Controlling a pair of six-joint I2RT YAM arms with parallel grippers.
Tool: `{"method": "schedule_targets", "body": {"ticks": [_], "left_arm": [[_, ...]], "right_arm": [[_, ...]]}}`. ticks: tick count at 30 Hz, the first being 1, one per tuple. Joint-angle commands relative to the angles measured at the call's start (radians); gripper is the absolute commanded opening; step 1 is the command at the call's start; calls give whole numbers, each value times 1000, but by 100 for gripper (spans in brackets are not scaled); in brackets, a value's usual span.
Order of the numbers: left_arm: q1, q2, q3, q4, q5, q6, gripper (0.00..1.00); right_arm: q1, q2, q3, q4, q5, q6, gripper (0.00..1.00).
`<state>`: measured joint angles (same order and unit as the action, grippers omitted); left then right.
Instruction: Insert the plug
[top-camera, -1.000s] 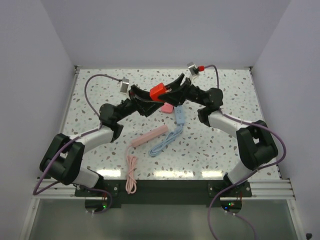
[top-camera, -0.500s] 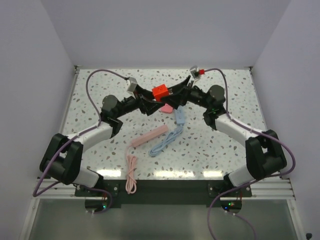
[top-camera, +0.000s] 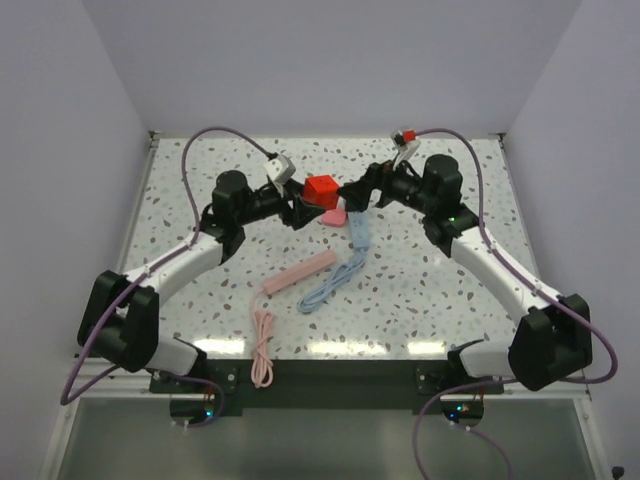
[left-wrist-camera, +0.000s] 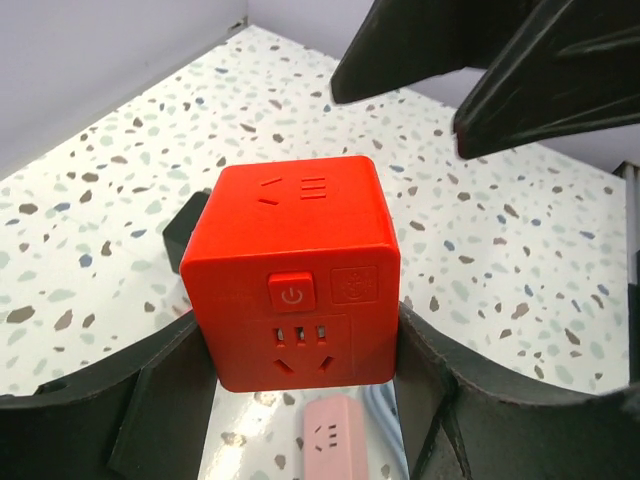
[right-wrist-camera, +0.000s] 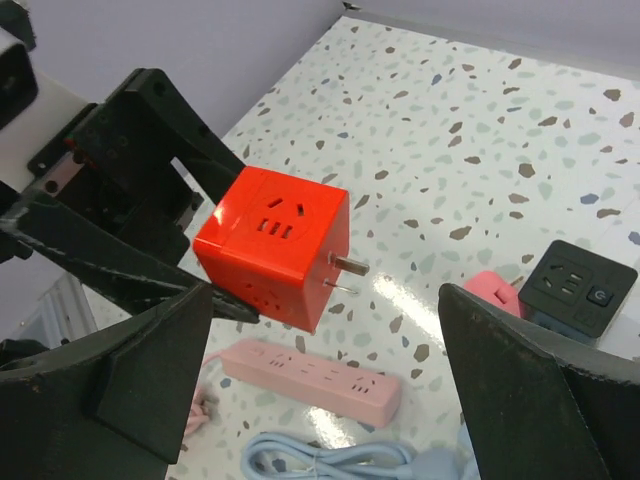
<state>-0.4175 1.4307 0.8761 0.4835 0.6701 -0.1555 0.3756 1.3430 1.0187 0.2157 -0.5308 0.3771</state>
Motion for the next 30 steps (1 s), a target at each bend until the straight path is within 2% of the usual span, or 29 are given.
{"method": "schedule_targets", "body": {"ticks": [1,13,19,22,23,26,28,30], "left_arm": [[-1,-26,83,-144,-40,143,0],[-99,59,233,-374,-147,316,0],[-138,85,281,-421,-184,347,0],[-150,94,303,-448,-199,366,0],[-153,97,307,-454,-199,370,0],[-161,94,308,-459,-214,386,0],[-165,91,308,-465,-225,398,0],[-170,88,308,-470,-234,404,0]], "right_arm": [[14,-57,75,-185,69,-73,98],[88,57,196,-315,49,-125,98],[100,87,224,-360,89,-150,98],[101,104,233,-374,95,-153,91],[100,111,241,-380,103,-153,83],[100,137,259,-414,115,-156,76],[100,143,262,-426,130,-156,76],[100,147,259,-435,166,-158,80]]}}
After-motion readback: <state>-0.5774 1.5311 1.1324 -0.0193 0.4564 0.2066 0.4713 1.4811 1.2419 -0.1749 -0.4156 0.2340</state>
